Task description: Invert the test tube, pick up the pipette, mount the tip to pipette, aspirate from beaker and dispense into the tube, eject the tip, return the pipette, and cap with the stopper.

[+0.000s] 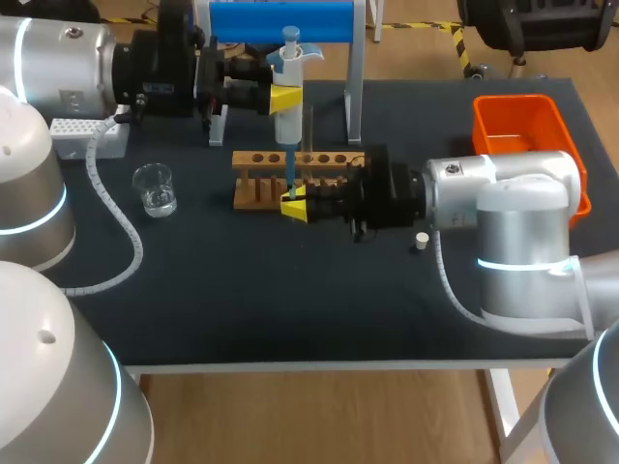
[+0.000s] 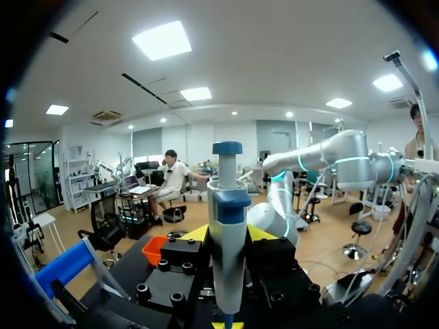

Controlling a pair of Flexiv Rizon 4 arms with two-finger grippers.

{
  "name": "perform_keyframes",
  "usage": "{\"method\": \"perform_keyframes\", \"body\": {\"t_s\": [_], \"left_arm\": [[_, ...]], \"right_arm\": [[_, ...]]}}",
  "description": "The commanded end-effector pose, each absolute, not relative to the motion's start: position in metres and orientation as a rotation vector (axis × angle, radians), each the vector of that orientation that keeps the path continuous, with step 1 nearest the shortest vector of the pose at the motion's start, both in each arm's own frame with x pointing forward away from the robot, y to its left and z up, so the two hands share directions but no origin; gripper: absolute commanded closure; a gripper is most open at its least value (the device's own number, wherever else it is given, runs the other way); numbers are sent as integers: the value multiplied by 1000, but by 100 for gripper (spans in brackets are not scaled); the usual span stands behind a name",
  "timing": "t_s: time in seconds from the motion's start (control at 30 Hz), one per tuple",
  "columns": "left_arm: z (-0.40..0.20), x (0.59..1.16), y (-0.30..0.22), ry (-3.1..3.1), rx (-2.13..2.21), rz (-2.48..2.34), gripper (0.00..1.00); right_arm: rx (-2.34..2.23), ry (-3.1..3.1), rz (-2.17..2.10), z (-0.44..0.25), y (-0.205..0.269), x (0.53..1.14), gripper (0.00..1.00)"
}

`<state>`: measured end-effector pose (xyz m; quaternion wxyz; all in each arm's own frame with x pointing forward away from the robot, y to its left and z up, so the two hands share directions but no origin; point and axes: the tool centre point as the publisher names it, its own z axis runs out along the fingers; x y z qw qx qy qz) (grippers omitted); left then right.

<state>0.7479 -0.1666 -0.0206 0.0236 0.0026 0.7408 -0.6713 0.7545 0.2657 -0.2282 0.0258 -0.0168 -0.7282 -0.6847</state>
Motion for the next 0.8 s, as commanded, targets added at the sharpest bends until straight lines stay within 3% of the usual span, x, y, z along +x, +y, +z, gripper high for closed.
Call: {"method": "perform_keyframes", "body": {"t_s": [0.03,0.8], "left_arm": [[-21,748,-166,2293,11,-2078,100],[-21,748,-166,2293,11,-2078,100]], "right_arm": [[-45,-2251,-2112,-228,266,754,100],[-13,-2263,-2101,-225,268,749,100]]}}
